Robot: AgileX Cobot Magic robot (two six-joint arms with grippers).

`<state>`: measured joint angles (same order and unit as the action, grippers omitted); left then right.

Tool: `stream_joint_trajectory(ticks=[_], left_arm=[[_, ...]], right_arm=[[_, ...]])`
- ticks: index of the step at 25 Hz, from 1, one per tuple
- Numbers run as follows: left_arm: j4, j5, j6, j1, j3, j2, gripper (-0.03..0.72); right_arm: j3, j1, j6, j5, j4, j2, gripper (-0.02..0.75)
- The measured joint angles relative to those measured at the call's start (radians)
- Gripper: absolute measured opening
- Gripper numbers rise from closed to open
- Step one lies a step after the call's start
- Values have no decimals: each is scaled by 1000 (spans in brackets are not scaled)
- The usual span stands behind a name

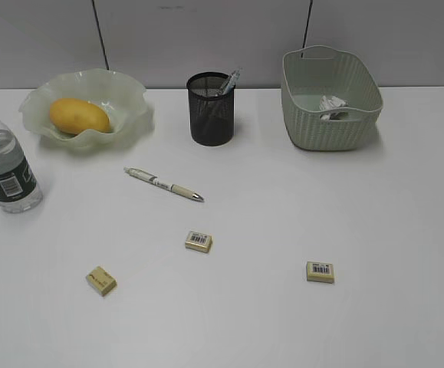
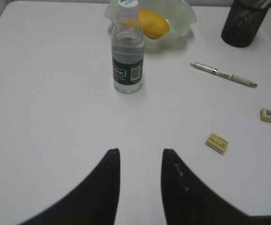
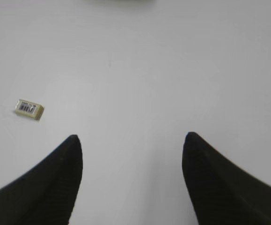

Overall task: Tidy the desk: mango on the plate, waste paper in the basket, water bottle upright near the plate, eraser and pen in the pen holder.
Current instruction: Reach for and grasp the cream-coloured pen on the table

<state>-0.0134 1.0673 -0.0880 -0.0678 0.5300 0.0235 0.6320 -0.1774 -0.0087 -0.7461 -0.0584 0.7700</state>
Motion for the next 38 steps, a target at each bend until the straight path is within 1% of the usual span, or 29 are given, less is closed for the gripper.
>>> stream_joint_trajectory(ticks=[3,4,6,9,11,14,17,19,24,27,32,38], left_arm=[[-2,0,0,13,0,-30,233],[-2,0,0,14,-1,-30,233],[-2,0,0,14,-2,-30,233],[-3,0,0,14,-3,-31,233],[-3,0,0,14,-3,-31,233],[-3,0,0,14,-3,-31,233],[-3,0,0,14,-3,-31,233],[-3,0,0,14,-3,-31,233],[-3,0,0,14,-3,-31,233],[-3,0,0,14,-3,-31,233],[-3,0,0,14,-3,-31,233],[-3,0,0,14,-3,-31,233]], right_arm=[[82,-2,-61,-9,58,177,530],[118,-12,-78,-11,90,227,530],[187,-52,-96,-19,108,317,529],[300,-176,-96,-30,111,450,529],[374,-278,-92,-36,110,545,529],[503,-399,-89,-80,110,692,529],[653,-478,-87,-171,90,845,529],[769,-516,-89,-233,65,940,529],[1041,-563,-134,-382,51,1172,528],[1171,-570,-152,-427,51,1276,528],[1299,-571,-186,-451,58,1391,526],[1446,-571,-204,-440,64,1500,526]])
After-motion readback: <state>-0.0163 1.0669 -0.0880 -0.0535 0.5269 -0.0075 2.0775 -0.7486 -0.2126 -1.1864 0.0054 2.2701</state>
